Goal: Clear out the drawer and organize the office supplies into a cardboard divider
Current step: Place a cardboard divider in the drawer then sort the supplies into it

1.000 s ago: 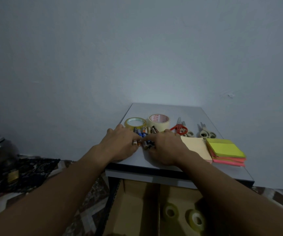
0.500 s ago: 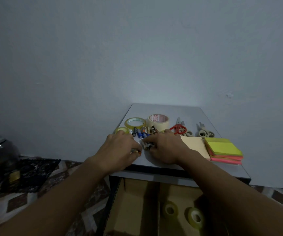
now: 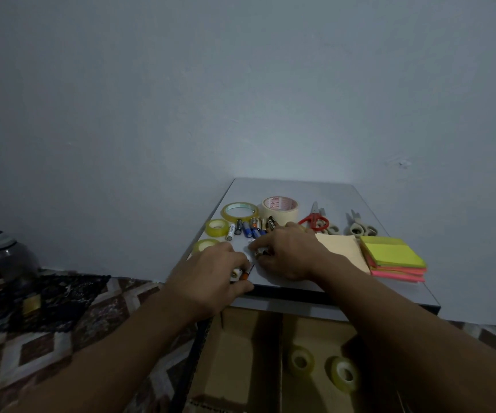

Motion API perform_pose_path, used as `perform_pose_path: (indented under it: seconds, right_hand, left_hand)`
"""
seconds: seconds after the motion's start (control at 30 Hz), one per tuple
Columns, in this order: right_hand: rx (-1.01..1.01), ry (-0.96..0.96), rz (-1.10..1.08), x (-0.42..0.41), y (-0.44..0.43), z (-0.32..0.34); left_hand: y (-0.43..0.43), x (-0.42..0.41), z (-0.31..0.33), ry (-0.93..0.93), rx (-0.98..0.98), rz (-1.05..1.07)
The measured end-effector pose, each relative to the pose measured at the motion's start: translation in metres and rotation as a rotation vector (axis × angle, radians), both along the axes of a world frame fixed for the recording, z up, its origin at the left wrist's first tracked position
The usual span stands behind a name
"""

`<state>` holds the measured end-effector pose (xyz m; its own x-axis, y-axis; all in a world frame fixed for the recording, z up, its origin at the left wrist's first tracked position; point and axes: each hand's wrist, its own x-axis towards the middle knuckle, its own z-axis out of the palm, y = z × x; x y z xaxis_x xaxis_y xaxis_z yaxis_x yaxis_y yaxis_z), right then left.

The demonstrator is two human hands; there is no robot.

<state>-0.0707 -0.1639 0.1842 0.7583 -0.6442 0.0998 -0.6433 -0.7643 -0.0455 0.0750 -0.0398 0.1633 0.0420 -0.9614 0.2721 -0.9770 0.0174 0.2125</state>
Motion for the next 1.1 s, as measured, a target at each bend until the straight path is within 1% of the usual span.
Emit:
perform_pose_path:
  seconds: [0.1, 0.3, 0.43, 0.57, 0.7, 0.8, 0.93, 1.1]
  right_hand:
    - [0.018, -0.02, 0.012, 0.0, -0.003, 0.0]
    - [0.039, -0.04, 0.049, 0.0, -0.001, 0.002]
    - [0.077, -0.058, 0.056, 0.001, 0.001, 0.003]
    - [0.13, -0.125, 0.004, -0.002, 0.002, 0.006]
    - [0.044, -0.112, -0.031, -0.004, 0.0, 0.0]
    - [0.013, -0.133, -0.011, -0.004, 0.001, -0.004]
    - [-0.068, -0.026, 0.075, 0.003, 0.002, -0.006]
    - [-0.144, 0.07, 0.094, 0.009, -0.001, -0.006]
  left_hand:
    - [0.0, -0.005, -0.002, 0.028, -0.049, 0.052]
    - [0.004, -0.01, -0.005, 0.029, -0.117, 0.085]
    - [0.009, -0.007, -0.009, -0.005, -0.15, 0.114]
    - [0.014, -0.004, -0.01, -0.023, -0.162, 0.14]
    - [0.016, 0.0, -0.013, -0.028, -0.182, 0.143]
    - [0.017, 0.002, -0.013, 0.005, -0.192, 0.158]
    - [0.019, 0.003, -0.013, 0.036, -0.208, 0.15]
    - [0.02, 0.005, -0.013, 0.042, -0.193, 0.144]
